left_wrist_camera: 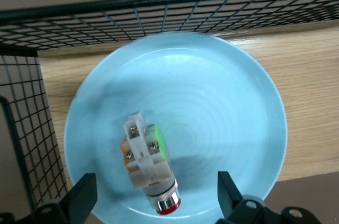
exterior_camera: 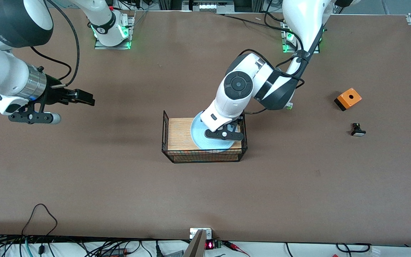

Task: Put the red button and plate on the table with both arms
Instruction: 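Grasp the red-capped button on the blue plate with the left gripper, then lift the button with the left gripper while the right gripper approaches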

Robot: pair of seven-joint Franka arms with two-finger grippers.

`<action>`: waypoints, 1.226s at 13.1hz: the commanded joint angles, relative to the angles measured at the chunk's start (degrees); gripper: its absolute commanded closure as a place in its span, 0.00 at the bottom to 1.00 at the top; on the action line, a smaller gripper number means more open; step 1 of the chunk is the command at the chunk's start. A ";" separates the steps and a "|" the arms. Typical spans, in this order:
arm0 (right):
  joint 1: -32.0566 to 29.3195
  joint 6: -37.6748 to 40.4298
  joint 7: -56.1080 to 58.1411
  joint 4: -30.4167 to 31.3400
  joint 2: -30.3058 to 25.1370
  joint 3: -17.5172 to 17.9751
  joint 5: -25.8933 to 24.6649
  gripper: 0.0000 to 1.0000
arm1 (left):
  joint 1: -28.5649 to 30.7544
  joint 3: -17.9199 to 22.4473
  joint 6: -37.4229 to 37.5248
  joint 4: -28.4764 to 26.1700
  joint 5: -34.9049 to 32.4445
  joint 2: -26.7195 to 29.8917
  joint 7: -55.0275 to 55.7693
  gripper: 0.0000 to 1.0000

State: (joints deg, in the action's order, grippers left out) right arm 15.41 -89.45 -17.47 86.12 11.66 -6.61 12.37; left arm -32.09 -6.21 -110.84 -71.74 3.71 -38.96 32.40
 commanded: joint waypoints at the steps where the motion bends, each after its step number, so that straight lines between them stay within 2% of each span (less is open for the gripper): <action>1: 2.07 0.33 -11.40 -1.31 0.29 0.20 2.39 0.00 | -0.34 0.23 -0.60 1.52 0.77 -1.82 0.91 0.00; 3: 4.88 0.33 -20.71 -1.31 0.20 0.20 2.48 0.00 | -0.16 0.23 -0.69 1.52 0.68 -2.00 0.73 0.03; 4: 6.55 0.24 -25.46 -1.31 0.20 0.20 2.92 0.00 | -0.08 0.23 -0.69 1.52 0.77 -2.09 0.65 0.07; 5: 7.87 0.15 -29.25 -1.39 0.03 0.20 3.45 0.00 | 0.01 0.32 -0.69 1.52 0.77 -2.00 0.56 0.16; 6: 9.10 -0.89 -32.07 -1.39 0.03 0.20 3.54 0.00 | 0.01 0.32 -0.69 1.52 0.86 -2.00 0.73 0.37; 7: 9.81 -1.77 -34.18 -1.31 0.12 0.20 4.32 0.00 | 0.01 0.32 -0.69 1.52 0.86 -2.00 0.82 0.52; 9: 10.52 -1.87 -37.97 -1.31 0.73 0.11 7.57 0.00 | 0.01 0.32 -0.69 1.52 0.77 -2.00 0.82 0.78; 11: 11.22 -2.83 -38.34 -1.31 1.17 0.11 8.20 0.00 | 0.01 0.32 -0.60 1.52 0.86 -2.09 0.56 0.99; 14: 14.56 -5.55 -39.82 -1.31 1.26 0.11 8.02 0.00 | 0.19 0.50 -0.60 1.96 0.51 -2.44 0.29 1.00; 16: 15.61 -6.52 -45.25 -1.31 1.26 0.11 8.11 0.00 | 0.10 0.50 -0.08 2.48 0.42 -1.65 0.38 1.00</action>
State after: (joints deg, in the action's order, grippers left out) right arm 29.81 -95.20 -58.52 85.72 12.59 -6.10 19.56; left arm -31.97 -5.92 -111.78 -71.38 3.71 -40.41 32.89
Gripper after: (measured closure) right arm 0.000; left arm 0.661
